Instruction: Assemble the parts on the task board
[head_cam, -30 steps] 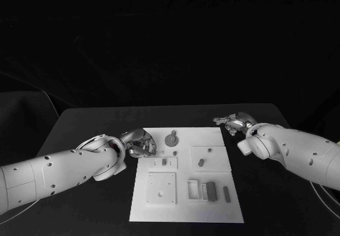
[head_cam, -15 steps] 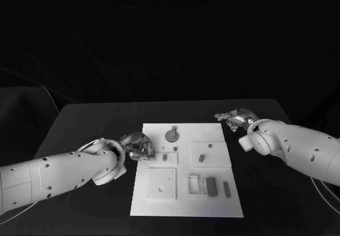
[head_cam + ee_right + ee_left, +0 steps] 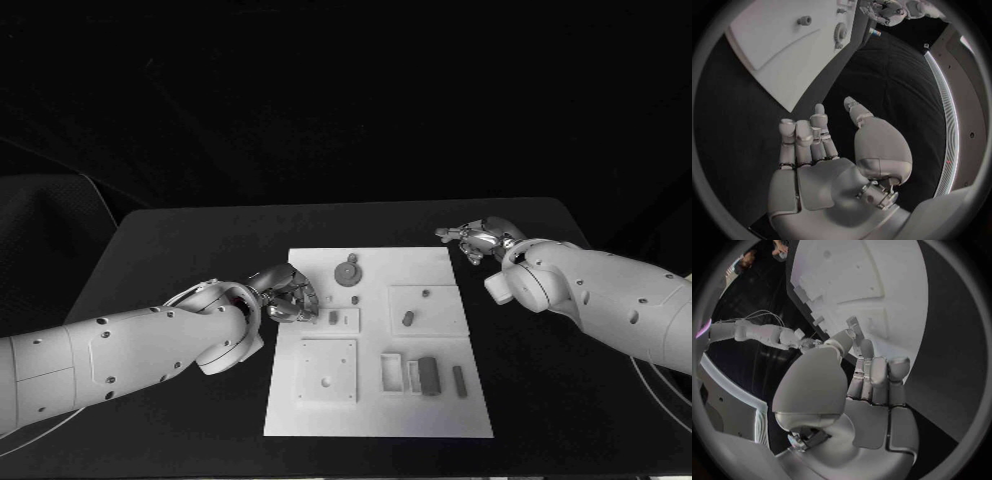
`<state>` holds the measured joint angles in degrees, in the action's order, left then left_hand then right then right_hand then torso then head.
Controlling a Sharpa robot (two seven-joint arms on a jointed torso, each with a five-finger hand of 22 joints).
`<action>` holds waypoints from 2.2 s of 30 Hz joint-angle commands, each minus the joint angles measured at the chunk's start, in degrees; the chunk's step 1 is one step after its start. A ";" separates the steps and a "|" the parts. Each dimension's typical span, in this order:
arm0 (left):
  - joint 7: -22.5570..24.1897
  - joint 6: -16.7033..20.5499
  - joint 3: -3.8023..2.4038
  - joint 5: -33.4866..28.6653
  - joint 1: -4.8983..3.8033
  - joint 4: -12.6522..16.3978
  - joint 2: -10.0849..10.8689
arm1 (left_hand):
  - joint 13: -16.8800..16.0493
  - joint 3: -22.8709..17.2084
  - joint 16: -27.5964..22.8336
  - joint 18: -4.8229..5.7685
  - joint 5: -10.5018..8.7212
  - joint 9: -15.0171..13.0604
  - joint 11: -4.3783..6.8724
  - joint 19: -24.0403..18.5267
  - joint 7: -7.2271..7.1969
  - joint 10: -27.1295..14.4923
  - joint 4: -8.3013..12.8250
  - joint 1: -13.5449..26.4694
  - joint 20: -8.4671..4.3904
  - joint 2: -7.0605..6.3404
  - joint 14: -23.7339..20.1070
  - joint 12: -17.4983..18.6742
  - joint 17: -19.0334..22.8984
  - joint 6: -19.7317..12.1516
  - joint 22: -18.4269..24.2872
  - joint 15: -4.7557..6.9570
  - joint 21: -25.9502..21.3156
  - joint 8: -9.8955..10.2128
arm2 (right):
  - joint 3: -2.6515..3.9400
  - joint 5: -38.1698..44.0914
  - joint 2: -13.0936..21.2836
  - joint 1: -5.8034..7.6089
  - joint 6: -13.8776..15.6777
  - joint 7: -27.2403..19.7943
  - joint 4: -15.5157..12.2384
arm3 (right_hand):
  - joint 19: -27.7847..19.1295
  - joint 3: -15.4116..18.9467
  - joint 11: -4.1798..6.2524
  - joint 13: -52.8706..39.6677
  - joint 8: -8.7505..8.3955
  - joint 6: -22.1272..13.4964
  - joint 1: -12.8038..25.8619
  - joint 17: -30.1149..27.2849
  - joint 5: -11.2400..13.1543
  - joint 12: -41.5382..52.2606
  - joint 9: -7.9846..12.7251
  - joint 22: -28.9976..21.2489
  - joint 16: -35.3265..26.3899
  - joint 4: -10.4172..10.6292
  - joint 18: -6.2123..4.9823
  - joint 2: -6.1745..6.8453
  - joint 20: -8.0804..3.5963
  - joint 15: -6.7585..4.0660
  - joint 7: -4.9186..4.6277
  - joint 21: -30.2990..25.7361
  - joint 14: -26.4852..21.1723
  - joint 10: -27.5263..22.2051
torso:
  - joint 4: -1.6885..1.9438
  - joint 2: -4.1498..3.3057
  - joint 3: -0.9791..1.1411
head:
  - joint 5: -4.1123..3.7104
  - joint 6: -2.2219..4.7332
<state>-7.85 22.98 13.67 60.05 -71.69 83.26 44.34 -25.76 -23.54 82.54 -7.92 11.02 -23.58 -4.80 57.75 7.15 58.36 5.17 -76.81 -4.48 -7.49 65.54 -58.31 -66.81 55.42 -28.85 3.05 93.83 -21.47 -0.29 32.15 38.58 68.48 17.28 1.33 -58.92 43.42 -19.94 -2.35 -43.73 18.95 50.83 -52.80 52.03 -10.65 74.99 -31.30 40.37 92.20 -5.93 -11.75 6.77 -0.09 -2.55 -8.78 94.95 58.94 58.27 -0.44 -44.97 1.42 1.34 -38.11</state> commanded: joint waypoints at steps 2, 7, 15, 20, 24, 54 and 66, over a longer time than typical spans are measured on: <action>-2.50 -0.82 -0.02 1.19 0.09 -0.05 -0.46 | -0.07 0.22 0.38 -2.37 0.06 -0.06 0.00 -0.08 1.45 0.41 0.04 0.22 -0.37 -0.36 0.04 -0.30 -0.01 2.04 -0.09 0.25 0.23 -0.23 | 0.00 0.32 0.05 -0.02 -0.81 -0.20 -0.06 | 0.22 0.35 0.10 0.07 0.10 -0.04 0.07 -0.06 -0.02 -0.30 0.04 0.09 -0.24 0.04 -1.45 -0.56 -0.08 -0.33 -0.33 7.91 -0.05 0.27 | 0.00 -0.02 0.00 | -0.26 0.01; -2.96 -1.29 -0.03 1.87 0.18 -0.22 -0.59 | -0.06 0.27 0.39 -2.37 0.06 -0.05 0.01 -0.09 1.45 0.41 0.06 0.29 -0.37 -0.42 0.04 -0.28 -0.01 2.05 -0.09 0.25 0.25 -0.22 | 0.00 0.32 0.09 -0.02 -0.92 -0.16 -0.05 | 0.22 0.35 0.11 0.07 0.10 -0.04 0.07 -0.06 -0.02 -0.31 0.04 0.09 -0.25 0.04 -1.45 -0.57 -0.08 -0.33 -0.33 7.91 -0.05 0.27 | 0.04 0.02 -0.04 | -0.39 -0.19; -3.32 -1.75 -0.03 3.54 0.31 -0.45 -0.94 | -0.05 0.33 0.40 -2.38 0.06 -0.05 0.01 -0.10 1.44 0.41 0.11 0.36 -0.38 -0.51 0.04 -0.26 -0.01 2.06 -0.09 0.26 0.26 -0.20 | 0.00 0.32 0.08 -0.02 -0.88 -0.16 -0.07 | 0.23 0.36 0.11 0.08 0.10 -0.03 0.07 -0.06 -0.02 -0.31 0.04 0.09 -0.25 0.04 -1.46 -0.57 -0.08 -0.33 -0.33 7.91 -0.05 0.27 | 0.05 0.01 -0.08 | -0.41 -0.39; -3.22 -1.83 -0.03 3.95 0.43 -0.64 -1.07 | -0.05 0.34 0.40 -2.38 0.07 -0.05 0.02 -0.10 1.44 0.41 0.13 0.36 -0.38 -0.52 0.05 -0.25 -0.01 2.08 -0.09 0.26 0.27 -0.20 | 0.00 0.32 0.08 -0.02 -0.90 -0.17 -0.05 | 0.23 0.37 0.11 0.09 0.10 -0.03 0.08 -0.07 -0.02 -0.31 0.04 0.09 -0.25 0.04 -1.46 -0.57 -0.08 -0.33 -0.33 7.90 -0.04 0.28 | 0.05 -0.01 -0.10 | -0.41 -0.44; -3.07 -1.77 -0.03 6.02 0.65 -0.79 -1.28 | -0.04 0.34 0.41 -2.39 0.08 -0.05 0.02 -0.10 1.43 0.42 0.15 0.36 -0.38 -0.52 0.05 -0.25 0.00 2.09 -0.10 0.26 0.27 -0.20 | 0.00 0.32 0.10 -0.02 -0.91 -0.16 -0.08 | 0.24 0.37 0.11 0.09 0.10 -0.03 0.08 -0.07 -0.02 -0.32 0.04 0.09 -0.25 0.03 -1.46 -0.57 -0.08 -0.33 -0.33 7.90 -0.04 0.28 | 0.05 -0.01 -0.10 | -0.47 -0.39; -2.45 -3.25 -0.05 6.27 1.07 -2.36 -2.01 | -0.02 0.31 0.43 -2.43 0.17 -0.06 0.06 -0.11 1.41 0.46 0.31 0.31 -0.40 -0.43 0.07 -0.22 0.01 2.15 -0.09 0.29 0.29 -0.17 | -0.01 0.32 0.07 -0.07 -1.36 0.17 0.10 | 0.27 0.41 0.11 0.13 0.10 -0.03 0.10 -0.08 -0.02 -0.34 0.06 0.09 -0.27 0.04 -1.48 -0.59 -0.09 -0.34 -0.33 7.89 -0.03 0.30 | 0.05 0.00 -0.09 | -0.85 -0.43; -1.85 -3.29 -0.05 6.58 1.10 -2.70 -2.34 | 0.00 0.25 0.43 -2.45 0.21 -0.06 0.08 -0.11 1.40 0.48 0.40 0.24 -0.41 -0.30 0.08 -0.20 0.03 2.19 -0.09 0.30 0.29 -0.15 | -0.02 0.32 0.07 -0.10 -1.37 0.19 0.11 | 0.28 0.42 0.12 0.14 0.10 -0.03 0.11 -0.08 -0.02 -0.34 0.06 0.10 -0.28 0.04 -1.48 -0.59 -0.09 -0.34 -0.33 7.89 -0.02 0.30 | 0.03 -0.01 -0.09 | -0.97 -0.45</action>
<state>-10.29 20.39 13.60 66.30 -70.66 80.58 42.16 -25.75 -23.37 82.76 -7.95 11.04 -23.58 -4.89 57.53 7.28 58.44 5.33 -76.81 -4.48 -7.94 65.56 -58.29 -66.81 55.91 -28.87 3.04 93.83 -21.41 -0.31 32.15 38.65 68.42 16.79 1.73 -58.80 43.39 -19.94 -2.35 -43.65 18.95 50.75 -52.80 52.04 -10.65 74.99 -31.30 40.39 92.20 -5.93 -11.75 6.77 -0.06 -2.42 -8.63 94.95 58.88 58.27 -0.39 -44.96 1.33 0.37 -38.58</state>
